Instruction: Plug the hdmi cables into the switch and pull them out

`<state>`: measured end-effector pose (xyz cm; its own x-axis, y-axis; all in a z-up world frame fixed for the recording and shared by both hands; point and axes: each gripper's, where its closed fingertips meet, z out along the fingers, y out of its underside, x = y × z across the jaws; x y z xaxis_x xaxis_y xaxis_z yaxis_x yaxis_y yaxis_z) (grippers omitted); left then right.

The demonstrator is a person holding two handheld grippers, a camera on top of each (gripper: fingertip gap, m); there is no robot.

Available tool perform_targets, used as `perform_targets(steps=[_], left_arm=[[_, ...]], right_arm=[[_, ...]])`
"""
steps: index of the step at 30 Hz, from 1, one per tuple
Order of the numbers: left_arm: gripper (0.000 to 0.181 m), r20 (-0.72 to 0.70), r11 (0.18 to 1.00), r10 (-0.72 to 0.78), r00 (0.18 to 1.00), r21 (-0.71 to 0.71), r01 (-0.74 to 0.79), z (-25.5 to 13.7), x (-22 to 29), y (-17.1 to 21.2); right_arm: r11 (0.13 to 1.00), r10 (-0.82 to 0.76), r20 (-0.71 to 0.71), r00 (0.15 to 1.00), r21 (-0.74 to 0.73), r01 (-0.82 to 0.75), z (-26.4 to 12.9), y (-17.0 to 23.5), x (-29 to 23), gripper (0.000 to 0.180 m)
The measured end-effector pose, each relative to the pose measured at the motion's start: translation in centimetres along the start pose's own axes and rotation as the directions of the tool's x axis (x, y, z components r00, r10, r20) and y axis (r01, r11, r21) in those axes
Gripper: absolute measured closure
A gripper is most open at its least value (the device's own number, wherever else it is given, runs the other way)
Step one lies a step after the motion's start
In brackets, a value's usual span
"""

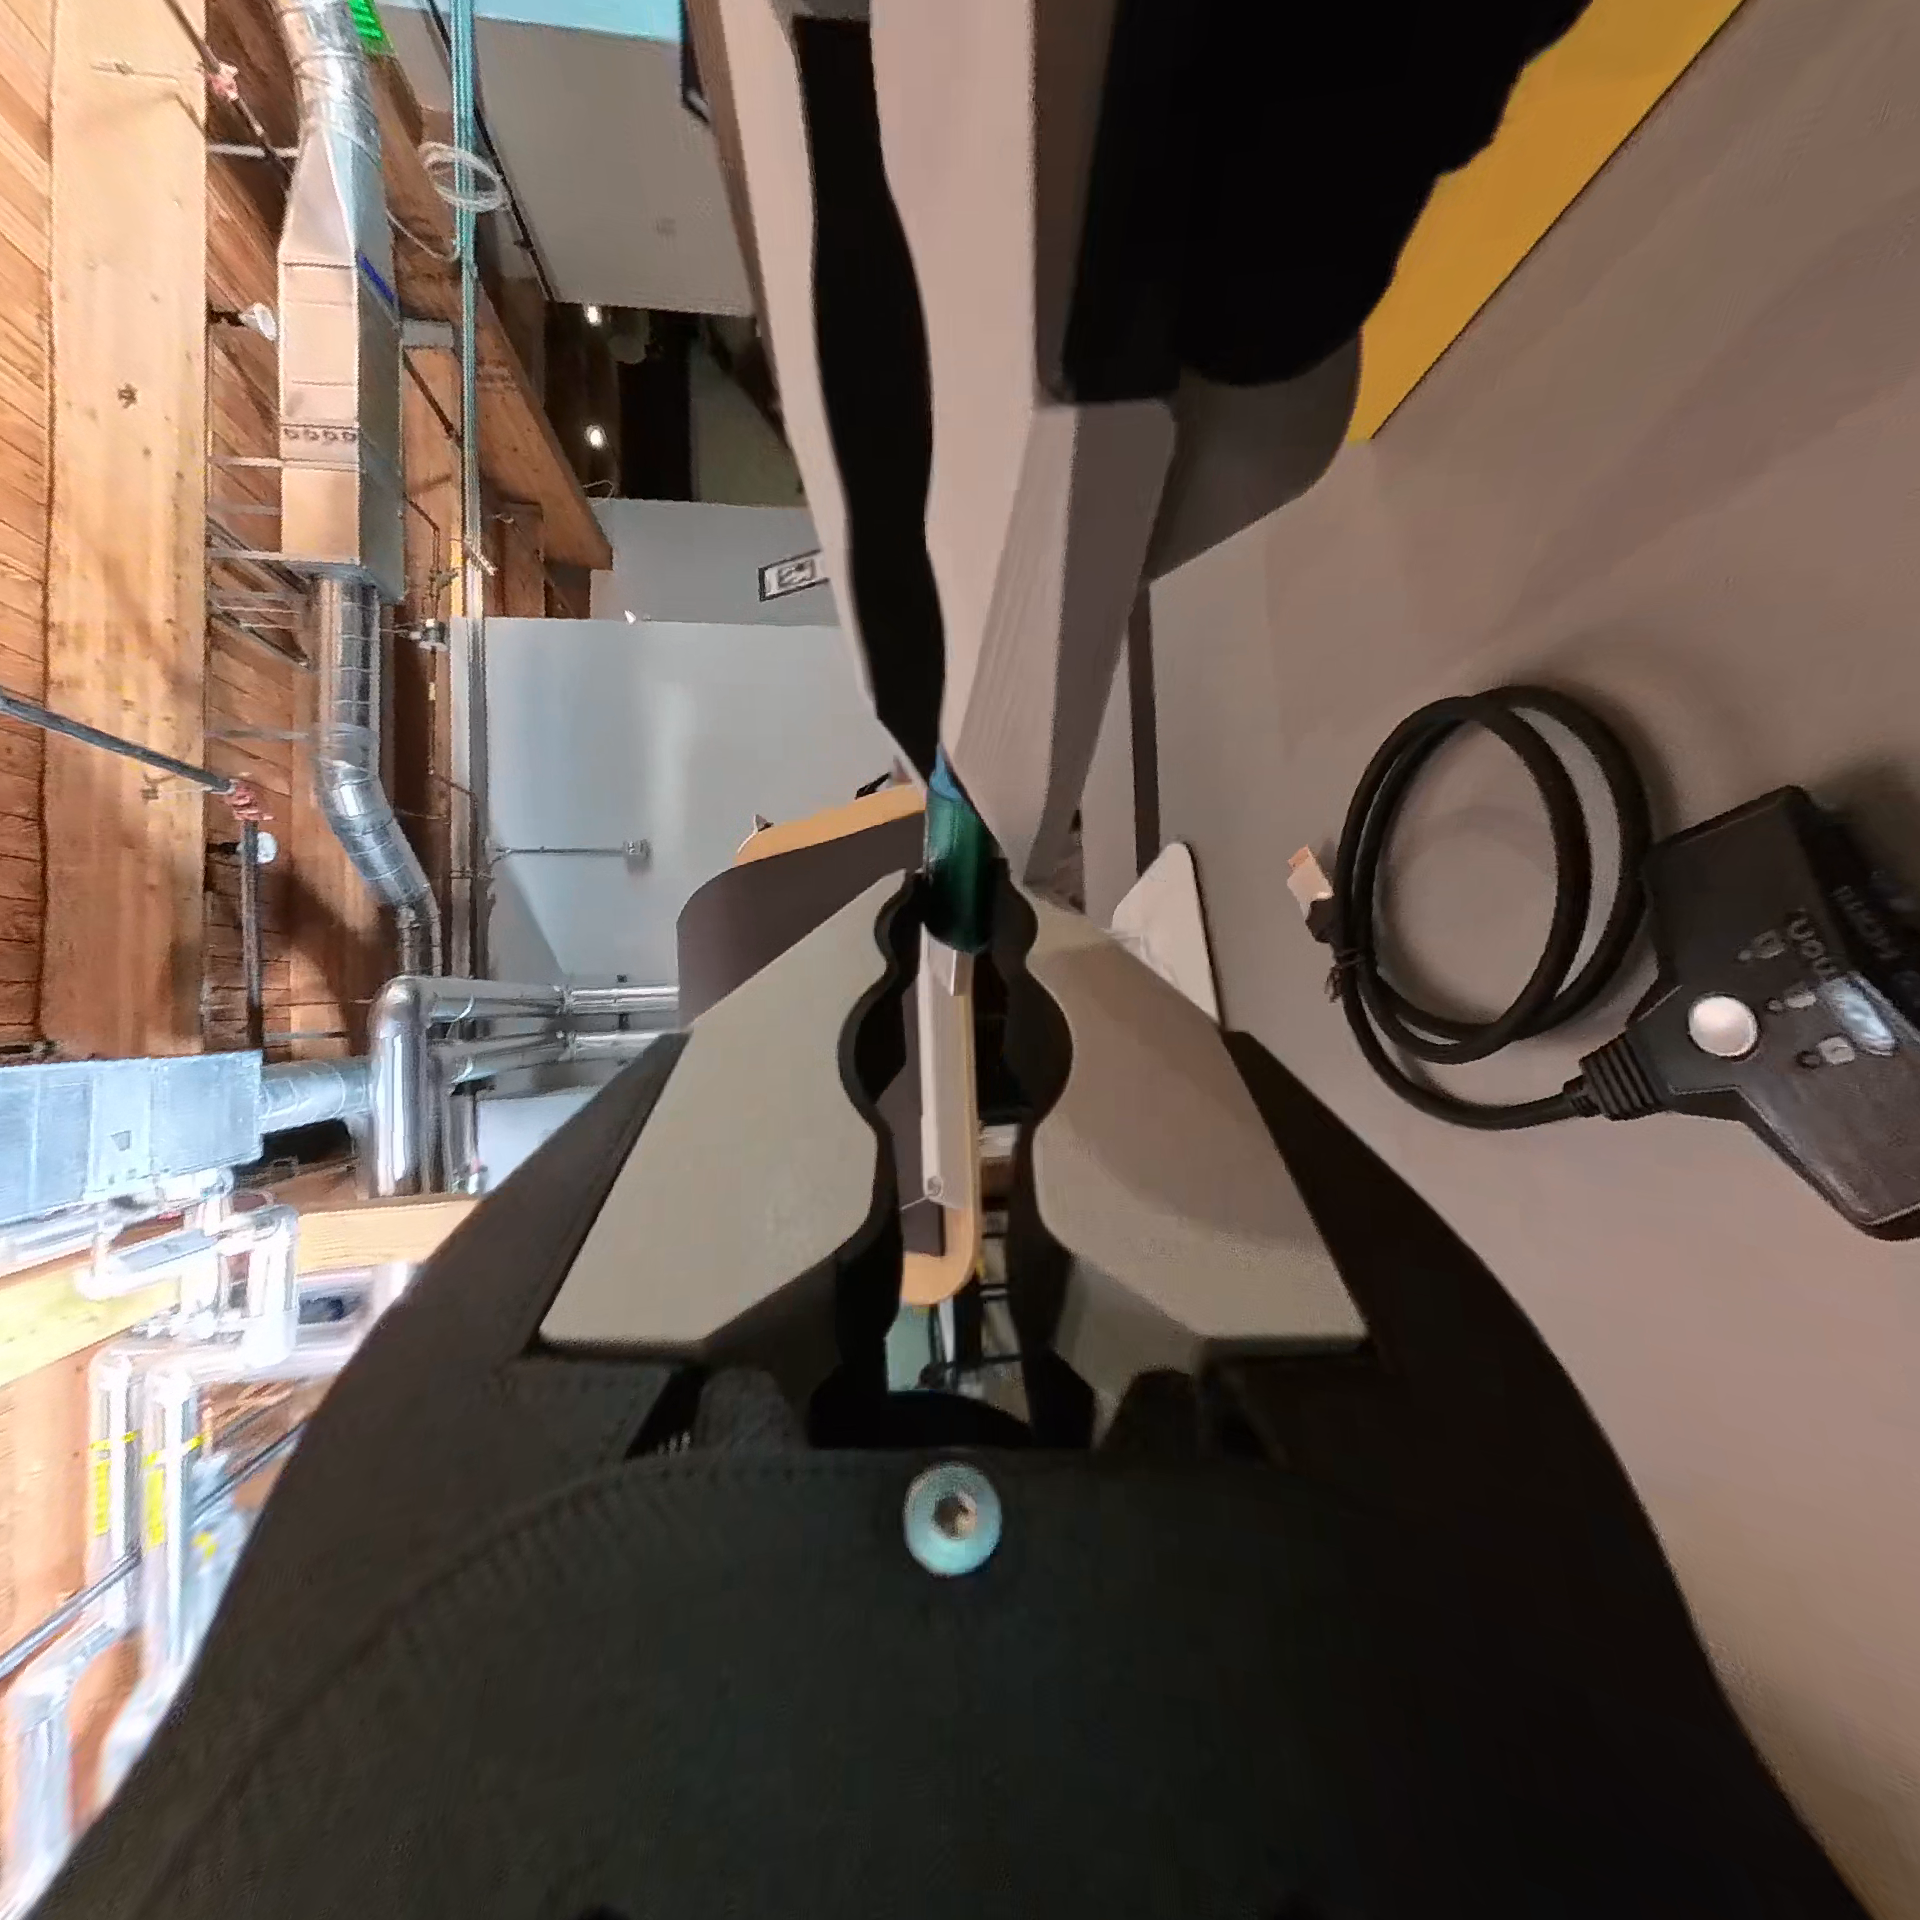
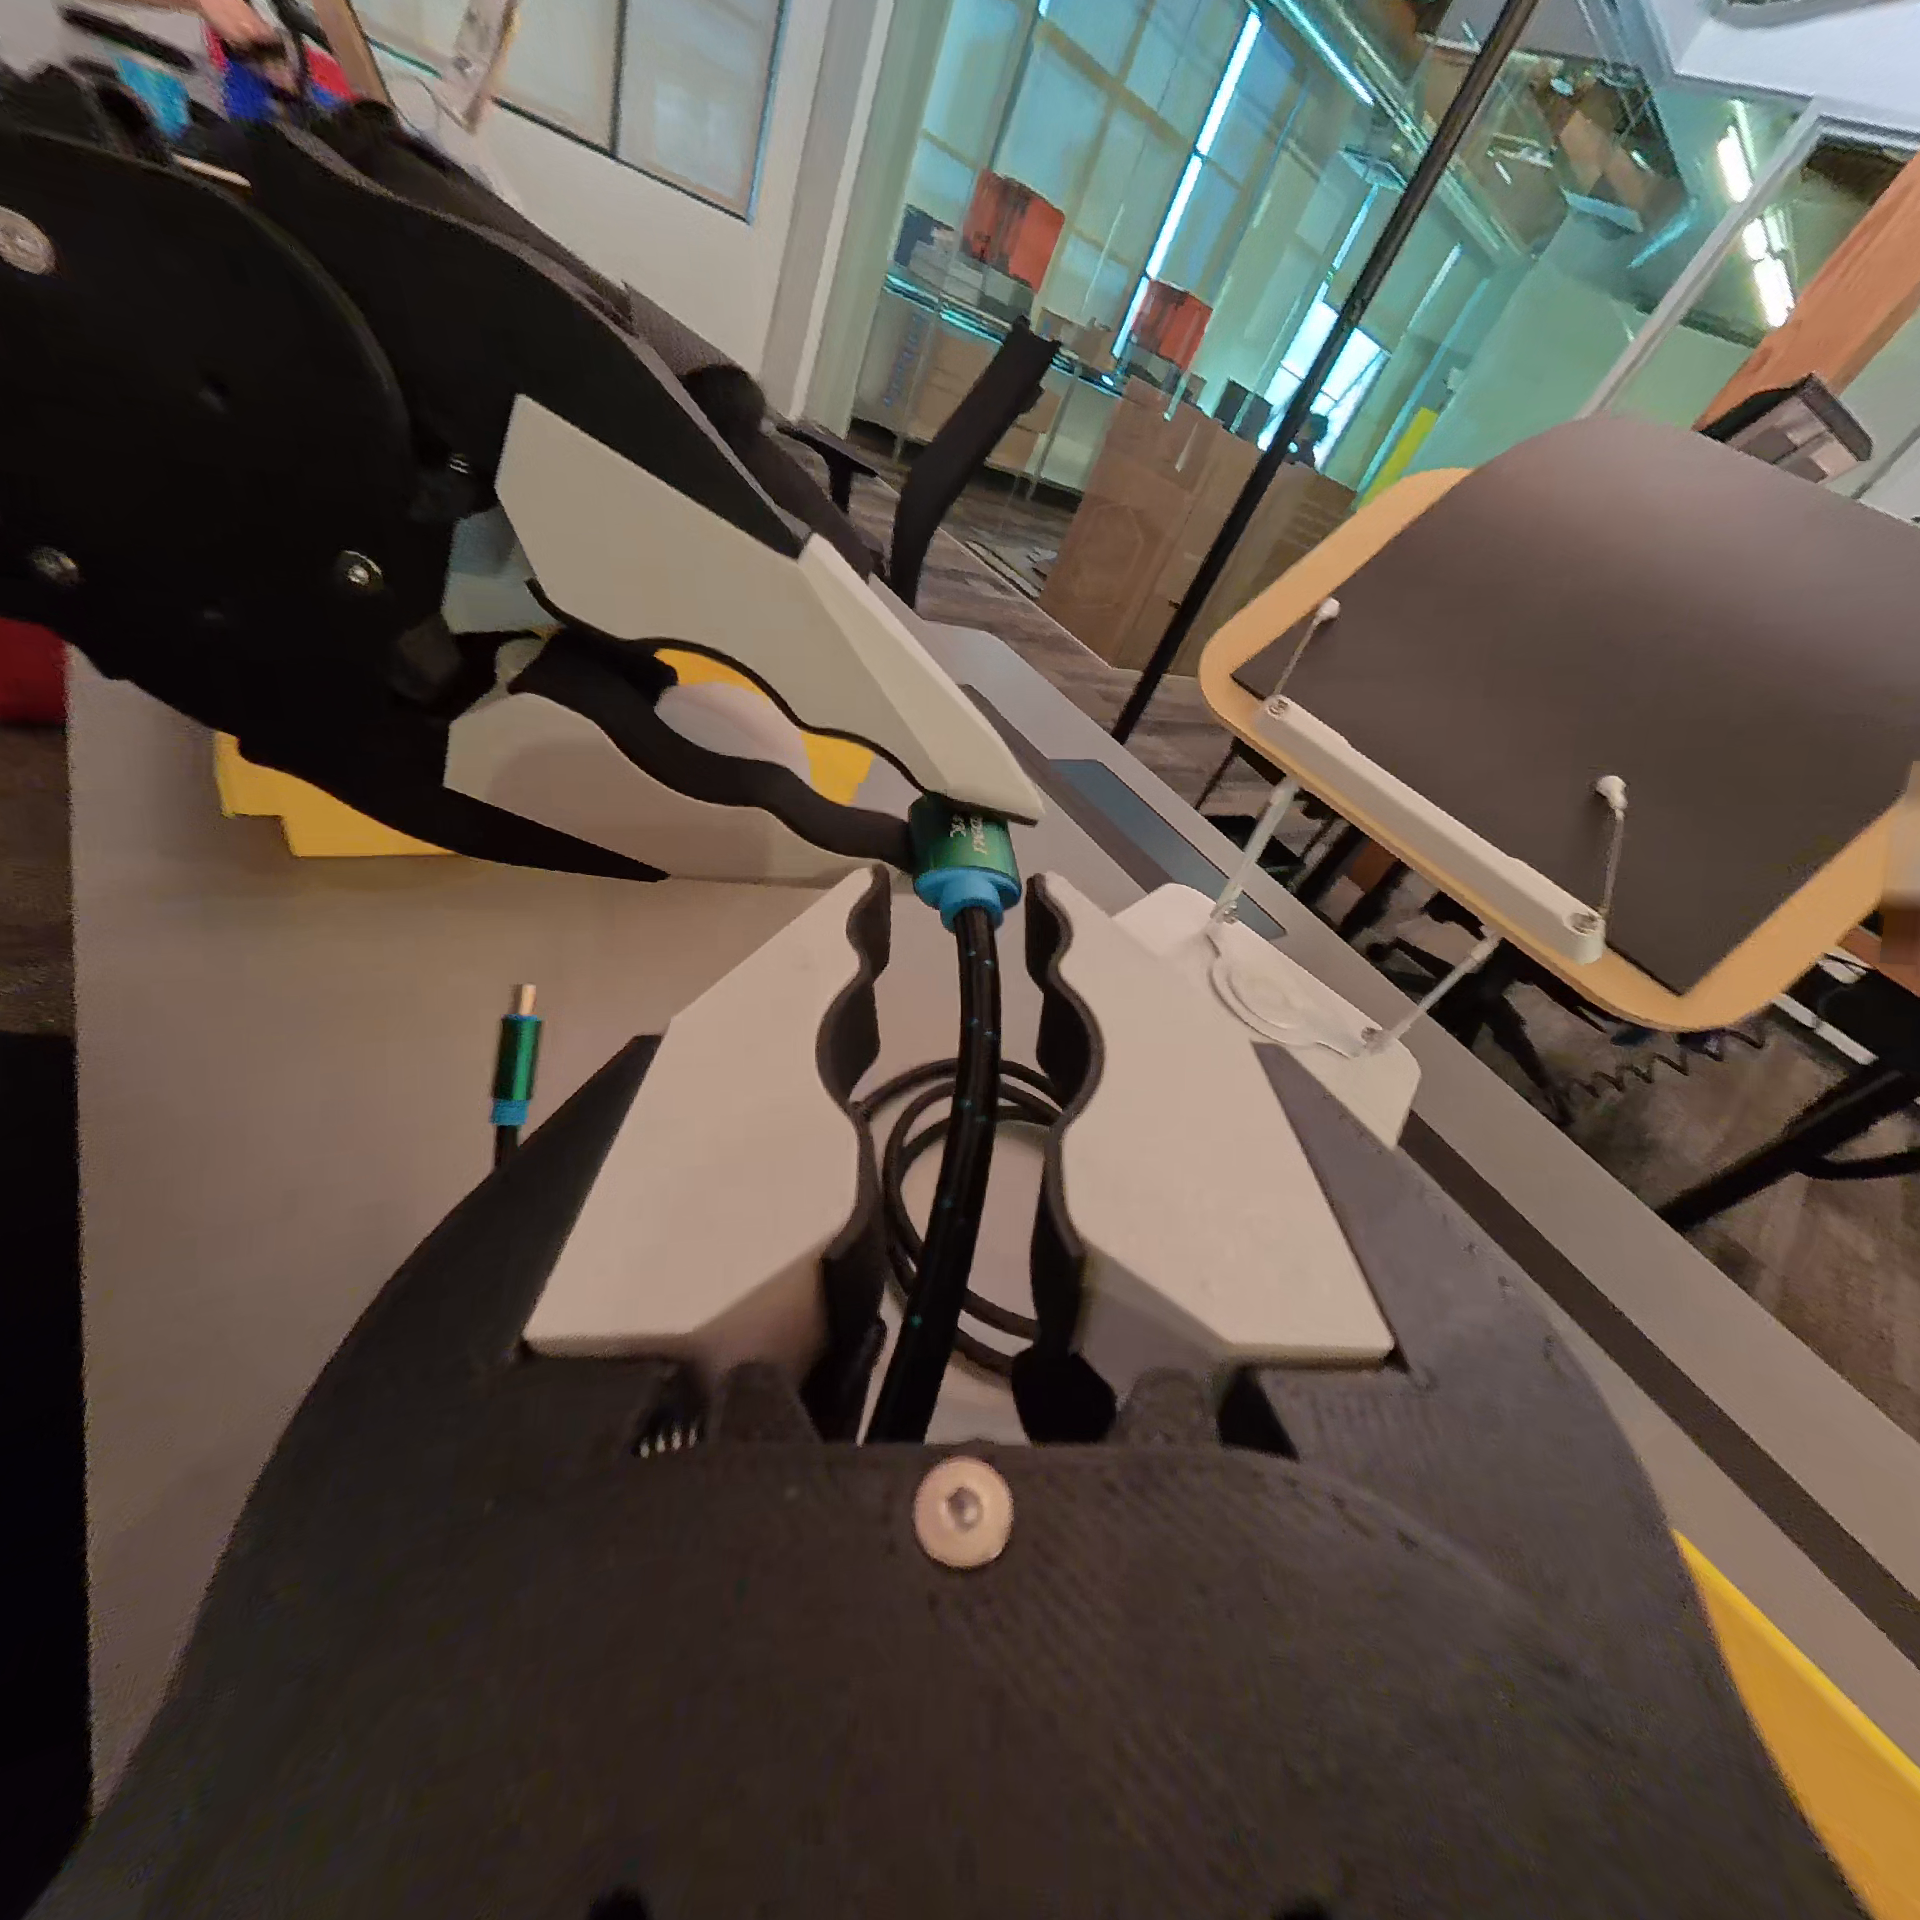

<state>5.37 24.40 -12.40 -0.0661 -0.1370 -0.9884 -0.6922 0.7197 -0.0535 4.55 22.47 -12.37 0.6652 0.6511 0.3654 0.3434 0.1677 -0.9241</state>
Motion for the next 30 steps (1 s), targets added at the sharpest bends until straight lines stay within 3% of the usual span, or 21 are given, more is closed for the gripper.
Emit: perform_targets(steps=[5,8,10,12,13,16,23,26,30], left_arm=[[0.171,-0.028,0.999,-0.015,1.0,0.032,0.016,-0.3,0.4,-0.3],[0.171,-0.031,0.999,-0.025,0.999,0.037,0.026,-0.6,0.3,-0.4],[0.171,-0.032,0.998,-0.04,0.999,0.045,0.041,-0.7,0.2,-0.6],[0.171,-0.023,0.998,-0.042,0.999,0.05,0.043,-0.7,0.0,-0.7],[0.171,-0.012,0.998,-0.04,0.999,0.058,0.04,-0.8,-0.2,-0.9],[0.171,0.012,0.998,-0.021,1.0,0.053,0.02,-0.9,-0.8,-1.1],[0.17,0.017,0.983,-0.157,0.987,0.099,0.154,-1.4,-2.2,-1.6],[0.17,0.025,0.968,-0.23,0.973,0.111,0.226,-1.4,-2.4,-1.4],[0.17,0.021,0.96,-0.258,0.966,0.117,0.254,-1.6,-2.2,-1.4]], right_arm=[[0.997,0.055,0.037,0.998,0.051,-0.057,-0.2,-0.4,-0.3,0.161],[0.993,0.102,0.051,0.993,0.06,-0.105,-0.3,-0.5,-0.2,0.151],[0.993,0.097,0.071,0.993,0.065,-0.102,-0.5,-0.6,-0.4,0.154],[0.992,0.123,0.104,0.987,0.014,-0.125,-0.4,-0.1,-0.8,0.137],[0.992,0.13,0.115,0.985,-0.008,-0.13,-0.4,0.2,-0.9,0.137],[0.993,0.122,0.104,0.987,-0.003,-0.122,-0.6,-0.3,-0.8,0.145],[0.962,0.226,0.203,0.953,0.111,-0.251,-0.9,-1.6,-1.6,0.143],[0.956,0.221,0.136,0.966,0.167,-0.243,-1.1,-2.1,-0.5,0.162],[0.954,0.226,0.151,0.962,0.164,-0.249,-1.0,-2.0,-0.8,0.16]])
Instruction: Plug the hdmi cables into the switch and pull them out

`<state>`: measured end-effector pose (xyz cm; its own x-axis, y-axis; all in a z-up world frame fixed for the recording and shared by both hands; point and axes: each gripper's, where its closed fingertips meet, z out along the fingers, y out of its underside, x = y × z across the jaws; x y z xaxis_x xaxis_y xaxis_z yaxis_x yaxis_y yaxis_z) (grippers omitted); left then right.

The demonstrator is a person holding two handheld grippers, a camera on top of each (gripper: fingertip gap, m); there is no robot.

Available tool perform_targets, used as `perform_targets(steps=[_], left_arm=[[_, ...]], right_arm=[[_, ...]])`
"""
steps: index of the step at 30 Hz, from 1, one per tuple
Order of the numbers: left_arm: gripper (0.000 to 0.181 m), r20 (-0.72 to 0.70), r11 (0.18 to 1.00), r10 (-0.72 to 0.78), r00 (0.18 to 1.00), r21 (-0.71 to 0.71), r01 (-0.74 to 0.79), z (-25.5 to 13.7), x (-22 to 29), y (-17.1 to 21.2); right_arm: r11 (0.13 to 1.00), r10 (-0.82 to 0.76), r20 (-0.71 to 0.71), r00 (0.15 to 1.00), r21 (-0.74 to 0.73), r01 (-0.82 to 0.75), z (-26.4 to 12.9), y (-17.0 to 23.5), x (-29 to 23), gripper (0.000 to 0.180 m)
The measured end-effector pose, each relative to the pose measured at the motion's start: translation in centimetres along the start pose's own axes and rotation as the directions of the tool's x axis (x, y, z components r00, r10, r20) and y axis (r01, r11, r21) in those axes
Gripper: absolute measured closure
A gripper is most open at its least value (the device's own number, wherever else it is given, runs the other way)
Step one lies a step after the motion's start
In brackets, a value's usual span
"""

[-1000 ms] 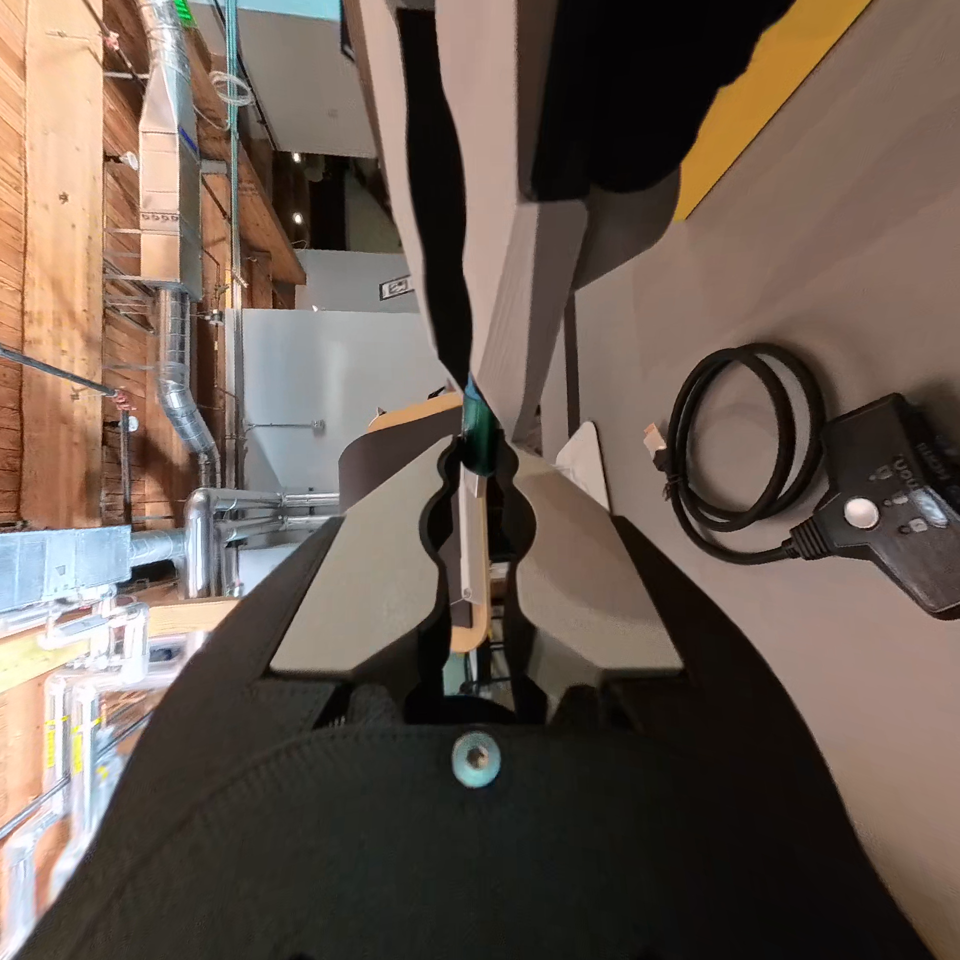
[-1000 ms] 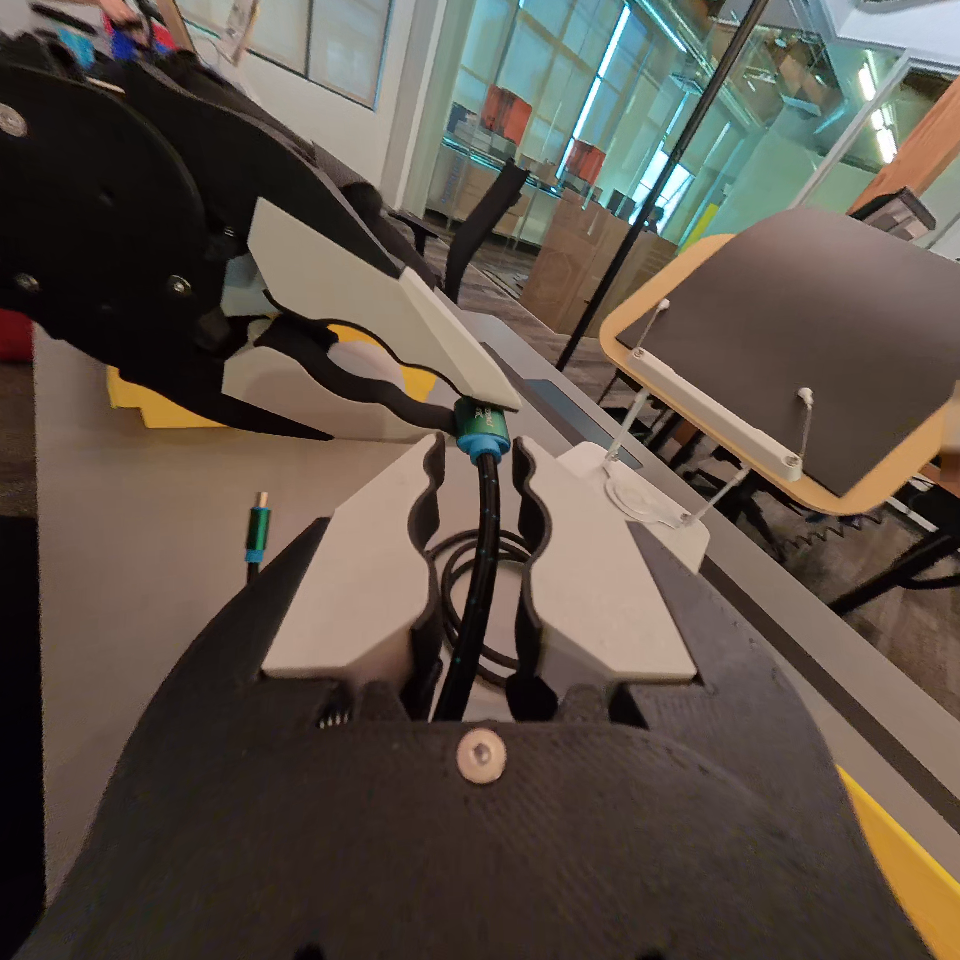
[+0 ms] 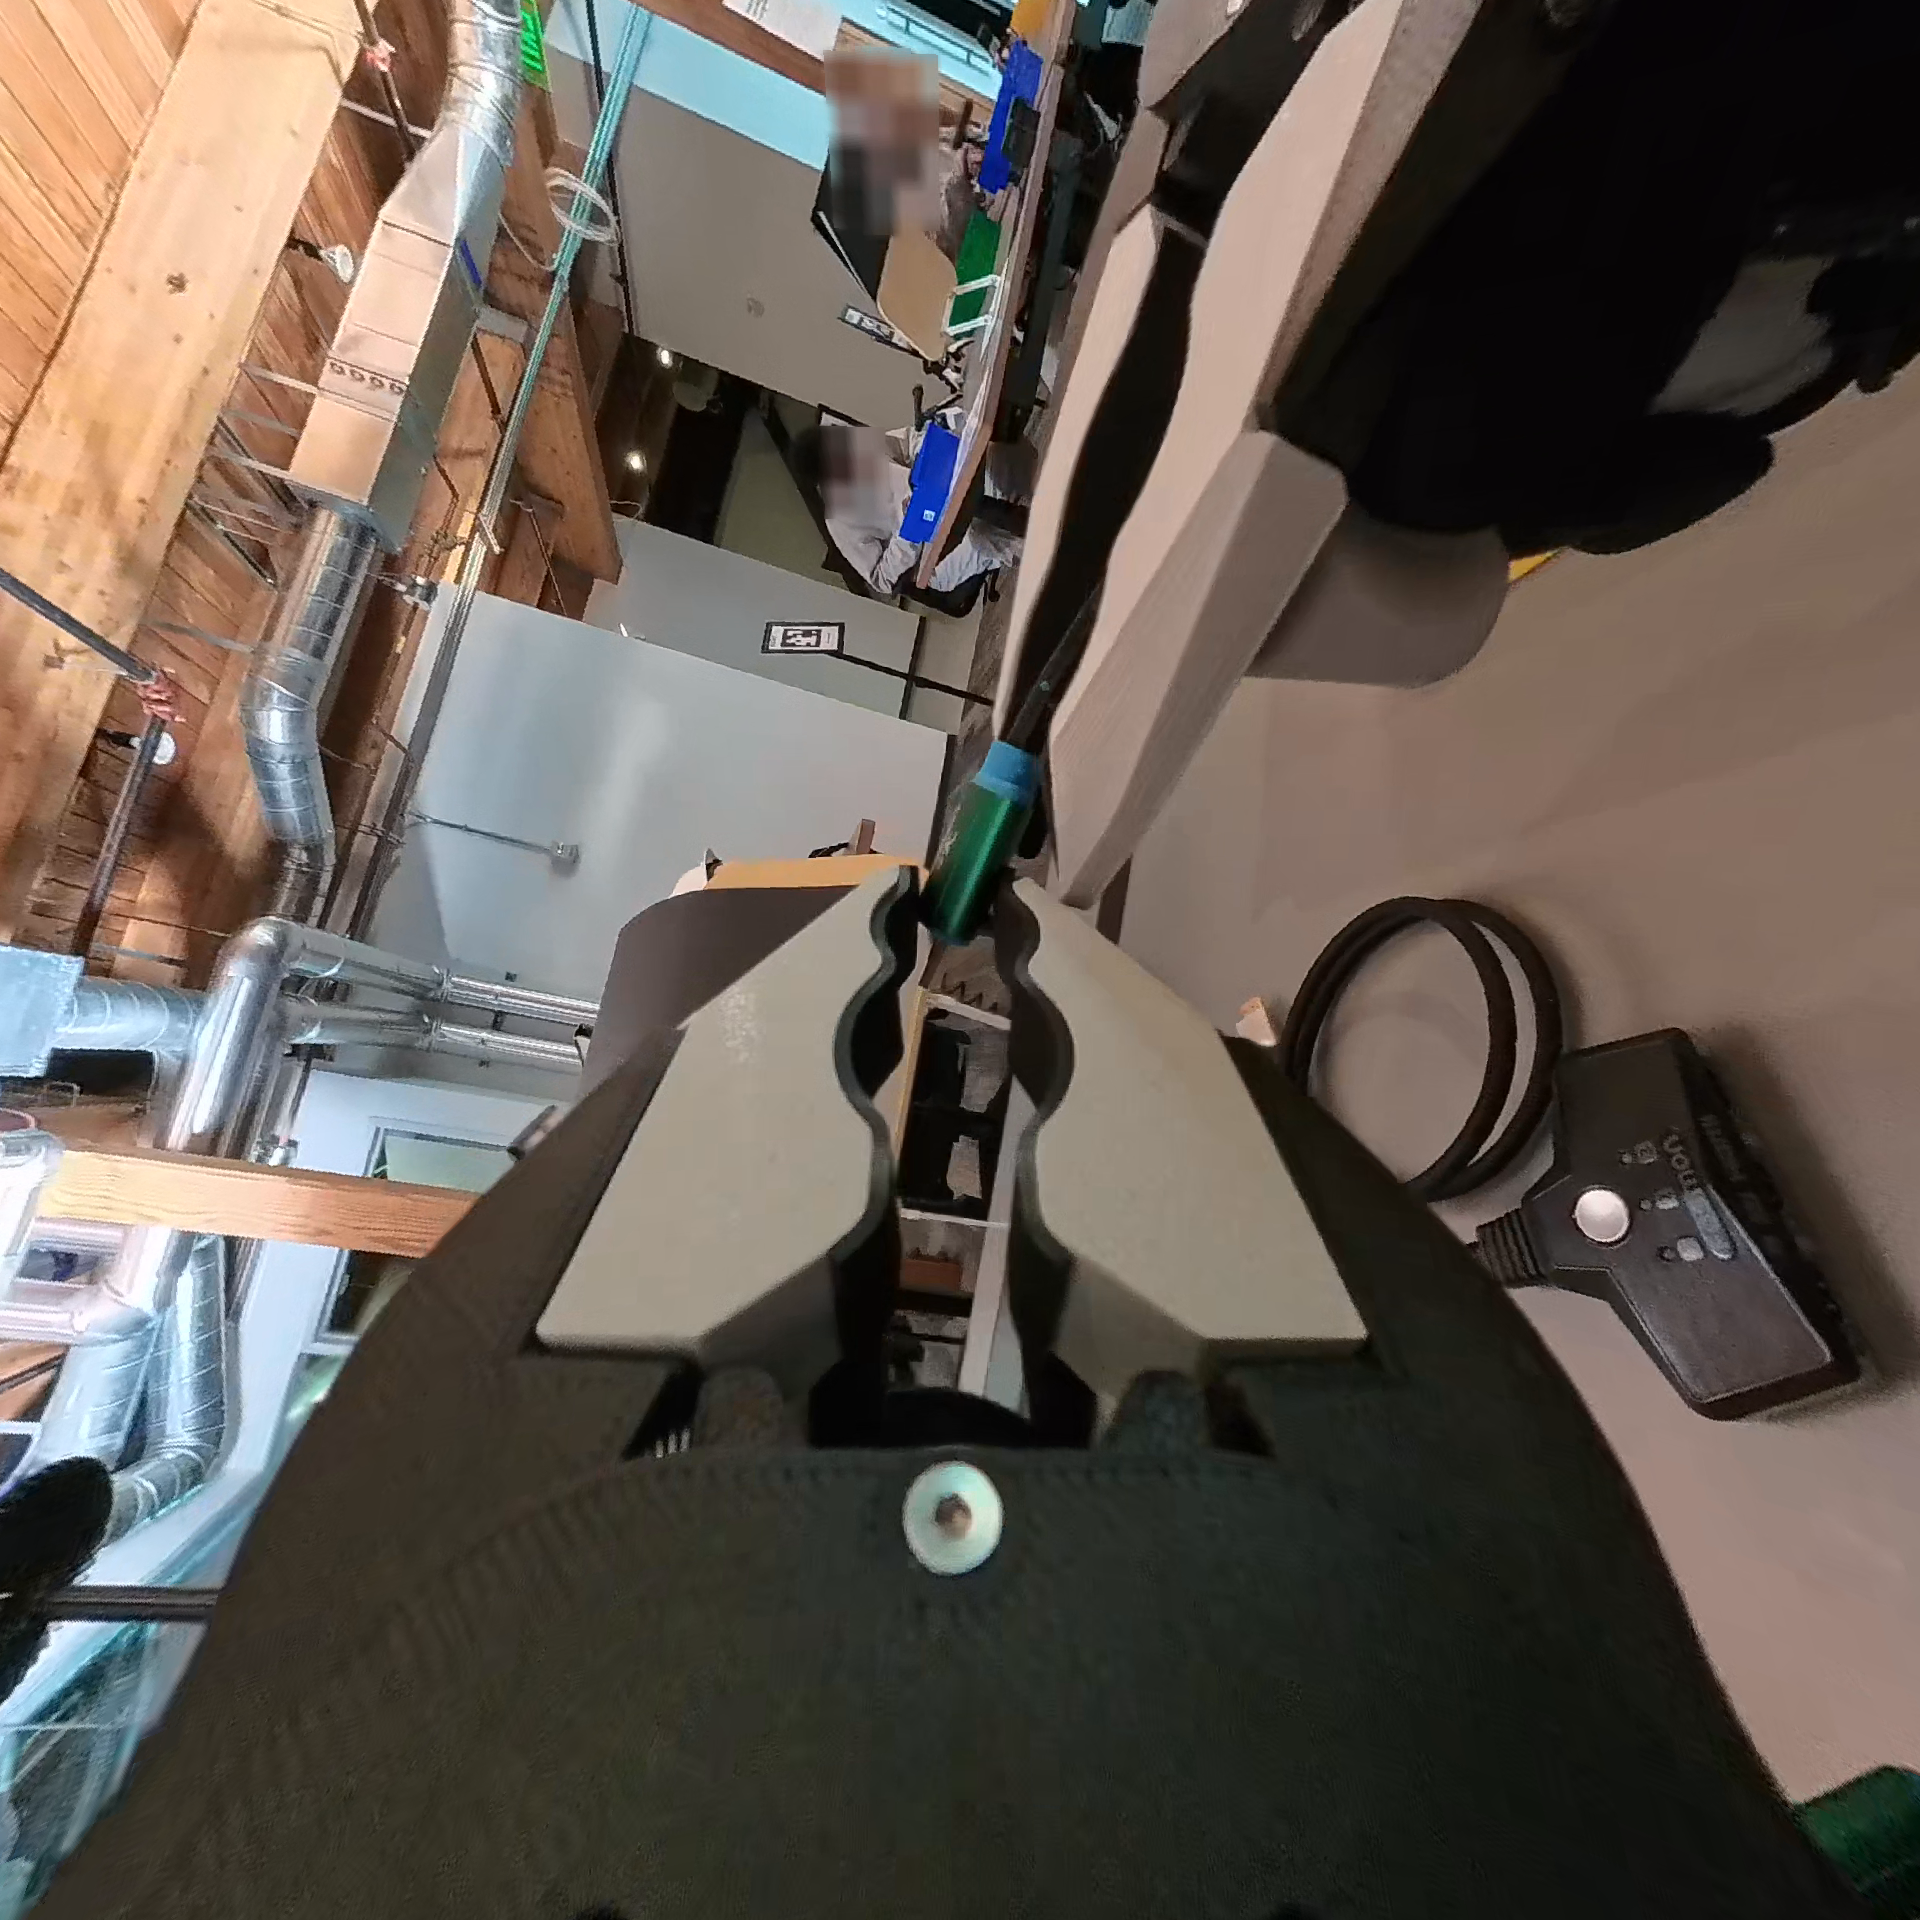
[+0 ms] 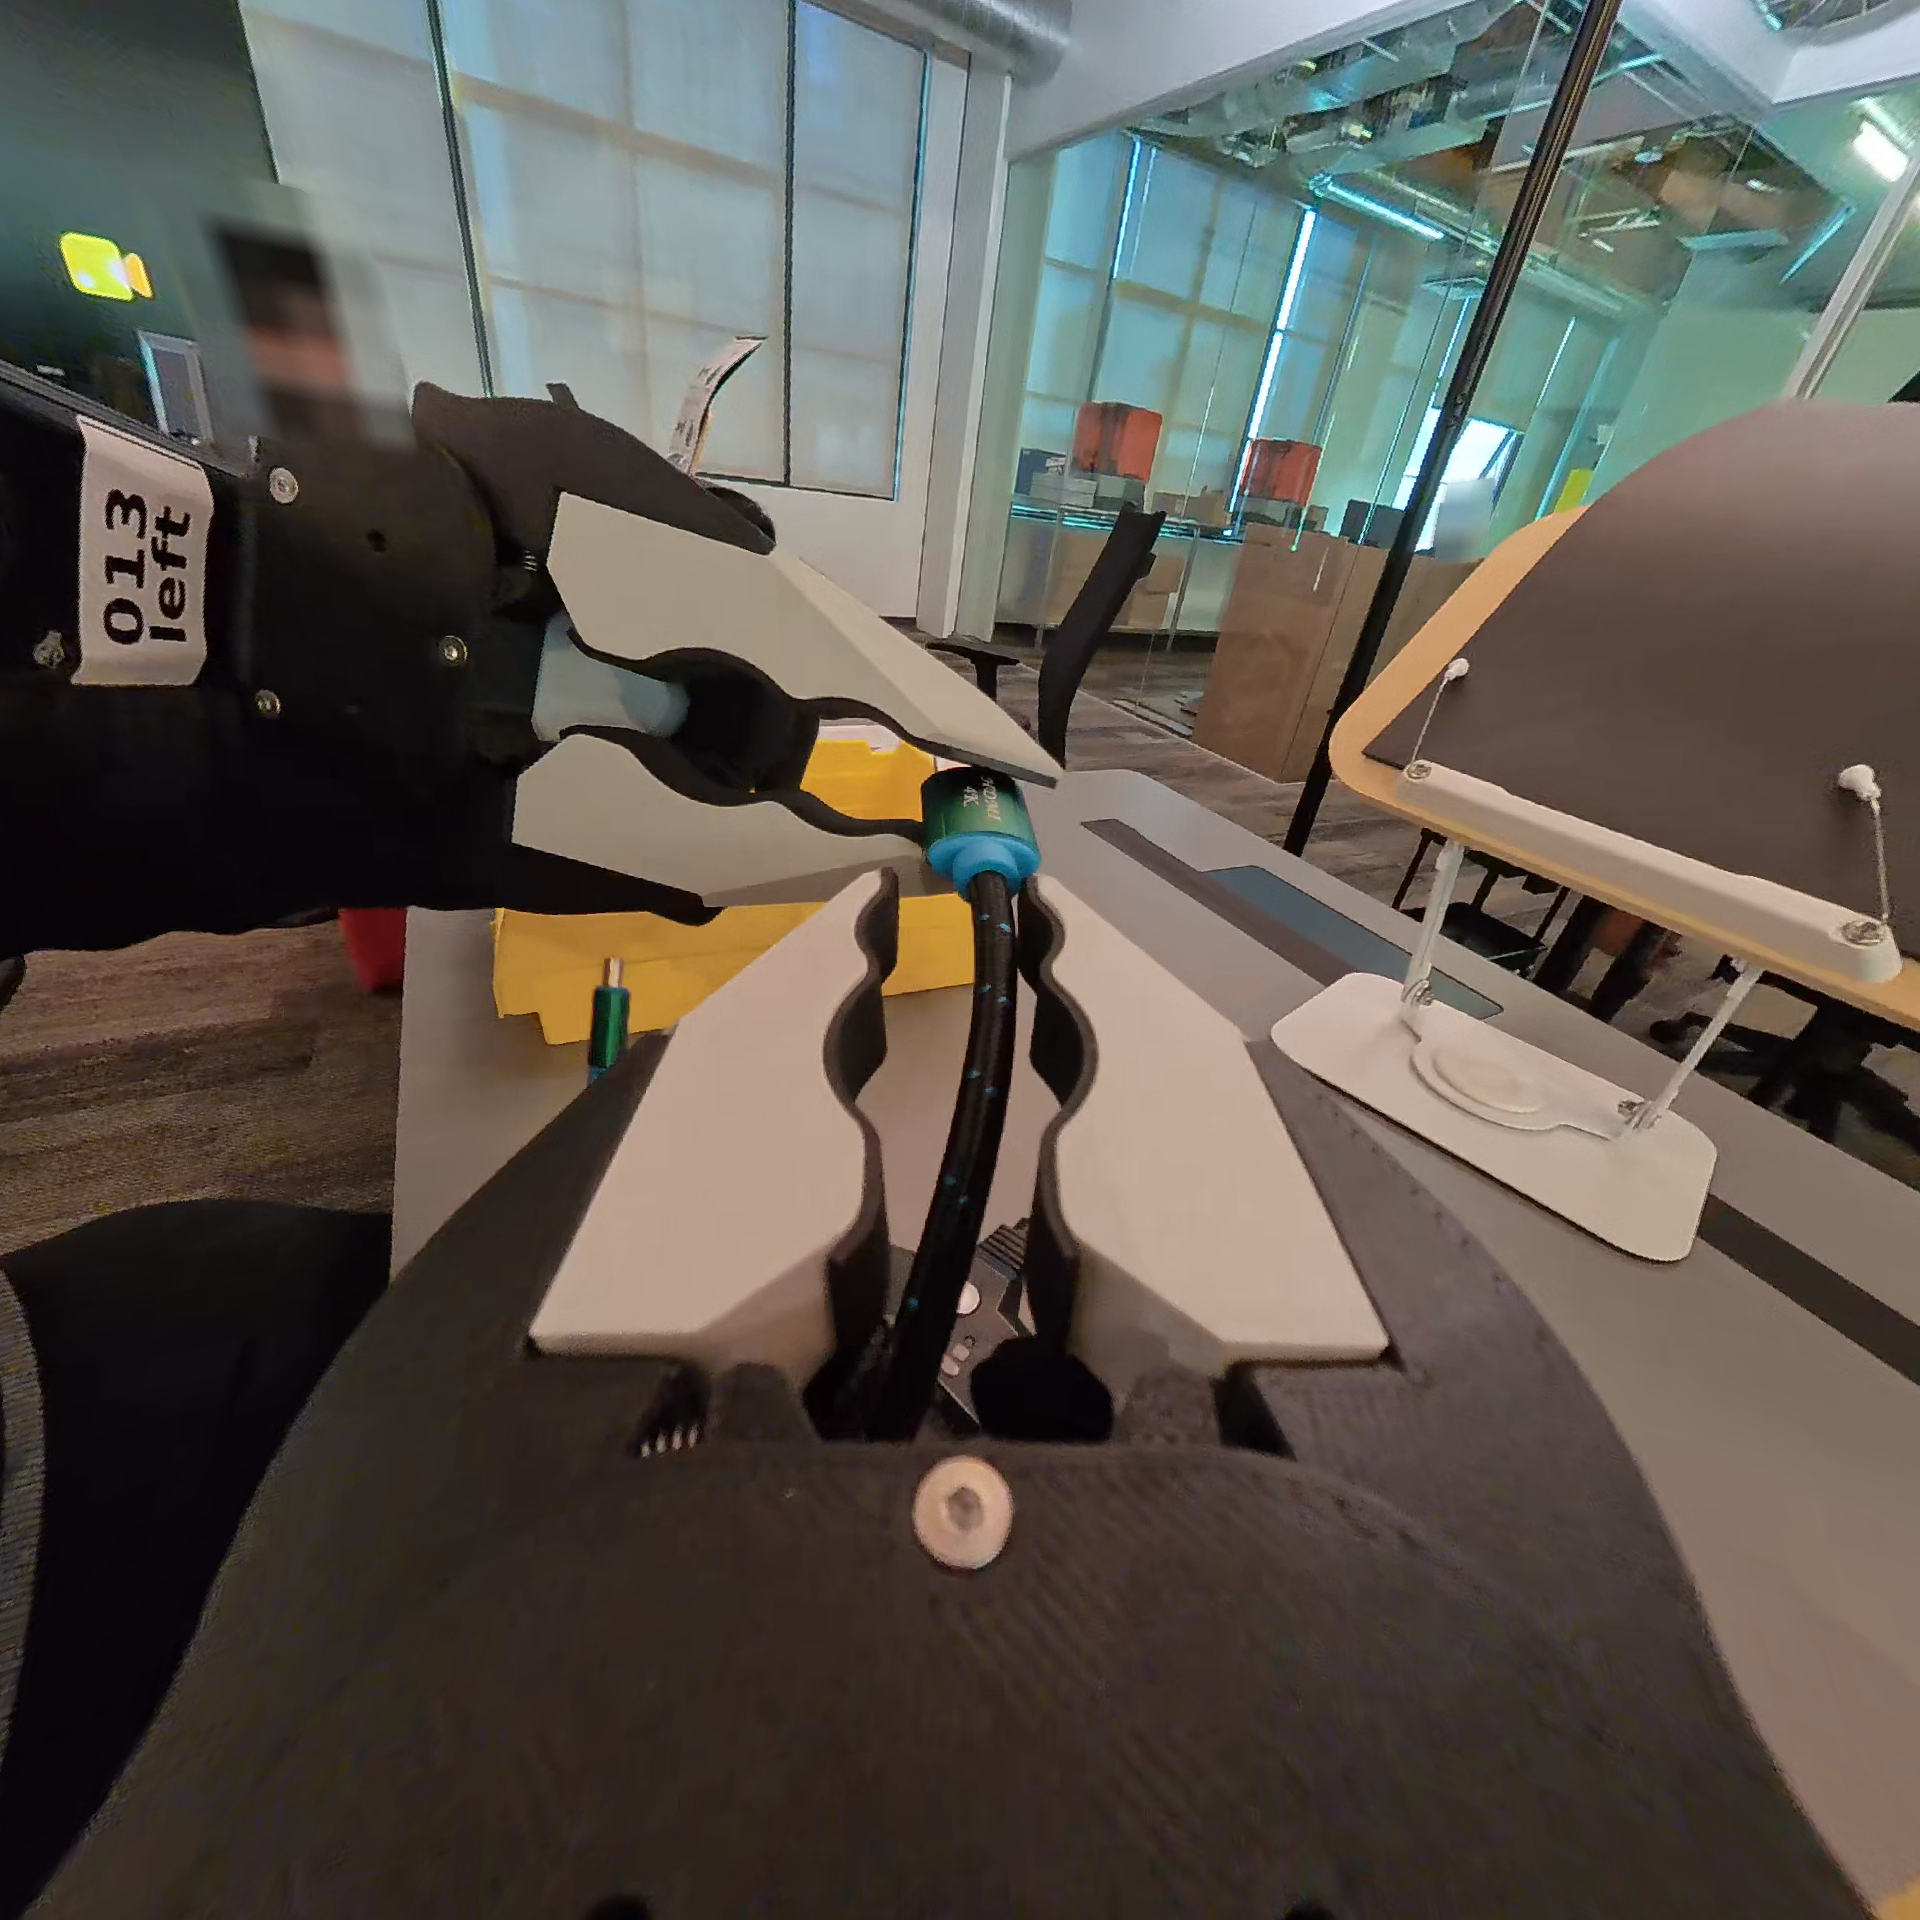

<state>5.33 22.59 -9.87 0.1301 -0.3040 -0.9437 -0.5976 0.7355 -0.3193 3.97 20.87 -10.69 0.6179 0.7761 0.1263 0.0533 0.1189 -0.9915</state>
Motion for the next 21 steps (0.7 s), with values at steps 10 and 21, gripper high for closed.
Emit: perform_targets(steps=[10,21], left_arm=[[0.172,-0.044,0.998,-0.062,0.997,0.006,0.062,0.4,1.2,0.7],[0.17,-0.011,0.998,0.063,0.998,0.016,-0.062,1.0,1.7,-1.4]], right_arm=[[0.982,-0.131,-0.048,0.99,-0.144,0.123,-1.1,-1.2,0.8,0.124],[0.988,-0.023,0.004,1.0,-0.154,0.023,-0.2,-0.3,-0.2,0.122]])
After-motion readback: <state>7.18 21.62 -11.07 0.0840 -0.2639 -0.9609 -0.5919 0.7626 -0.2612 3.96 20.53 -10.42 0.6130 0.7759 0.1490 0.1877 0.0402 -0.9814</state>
